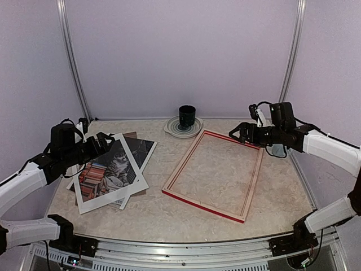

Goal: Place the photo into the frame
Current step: Pick up the glass panel from the mat board, then place the glass panel at the frame body.

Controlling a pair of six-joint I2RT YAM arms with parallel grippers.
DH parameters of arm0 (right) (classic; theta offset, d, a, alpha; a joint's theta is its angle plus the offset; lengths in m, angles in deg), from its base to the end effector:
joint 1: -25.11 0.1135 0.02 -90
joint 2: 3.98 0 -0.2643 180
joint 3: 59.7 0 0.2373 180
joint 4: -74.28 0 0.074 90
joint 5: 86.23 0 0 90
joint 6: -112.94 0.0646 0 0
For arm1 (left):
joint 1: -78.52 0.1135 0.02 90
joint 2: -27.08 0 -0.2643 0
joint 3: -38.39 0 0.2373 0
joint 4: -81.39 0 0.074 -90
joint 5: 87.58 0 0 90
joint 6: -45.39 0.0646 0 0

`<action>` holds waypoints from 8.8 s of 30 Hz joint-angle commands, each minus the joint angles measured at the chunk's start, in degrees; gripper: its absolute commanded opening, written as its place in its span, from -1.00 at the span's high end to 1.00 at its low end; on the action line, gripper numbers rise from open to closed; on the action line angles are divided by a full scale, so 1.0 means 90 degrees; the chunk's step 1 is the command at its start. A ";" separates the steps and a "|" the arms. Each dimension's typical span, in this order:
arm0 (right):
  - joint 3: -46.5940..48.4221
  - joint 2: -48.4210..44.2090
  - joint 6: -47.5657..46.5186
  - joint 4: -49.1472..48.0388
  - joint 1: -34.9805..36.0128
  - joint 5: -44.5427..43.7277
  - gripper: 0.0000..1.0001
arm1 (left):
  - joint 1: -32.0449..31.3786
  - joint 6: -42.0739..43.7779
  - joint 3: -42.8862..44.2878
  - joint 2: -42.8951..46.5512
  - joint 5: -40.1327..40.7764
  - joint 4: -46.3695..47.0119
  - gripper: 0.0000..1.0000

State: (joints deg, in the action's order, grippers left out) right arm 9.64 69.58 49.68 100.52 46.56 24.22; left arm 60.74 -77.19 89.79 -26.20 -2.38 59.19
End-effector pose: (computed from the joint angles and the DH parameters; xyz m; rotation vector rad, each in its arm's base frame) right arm 0.2689 0.1299 0.2813 -0.1240 2.1862 0.8673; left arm 0.2131 -0.0740 0.2611 -0.2086 2.0381 -0.6427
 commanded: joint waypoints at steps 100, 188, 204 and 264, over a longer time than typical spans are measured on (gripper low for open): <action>0.7397 0.8256 0.2904 0.0257 0.3327 0.1291 -0.97 | -0.1491 -0.0781 -0.2571 -0.2039 0.0572 0.3215 -0.98; 0.5851 0.7486 0.3971 -0.2107 0.3041 0.2387 1.00 | -0.1726 -0.0998 -0.2093 -0.0195 0.0325 0.2075 -0.98; 0.4280 0.6027 0.3602 -0.2120 0.3046 0.1688 1.00 | -0.1726 -0.0781 -0.1974 0.0774 0.1071 0.1125 -0.98; -0.2744 -0.0511 0.3281 -0.2197 0.1096 -0.0193 1.00 | -0.0665 0.1167 0.0570 0.1133 0.0765 -0.1530 -0.98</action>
State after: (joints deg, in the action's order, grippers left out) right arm -12.85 67.90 79.54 79.82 58.14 24.39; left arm 52.91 -69.34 93.07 -16.12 7.04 46.43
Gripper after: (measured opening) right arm 0.006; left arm 0.989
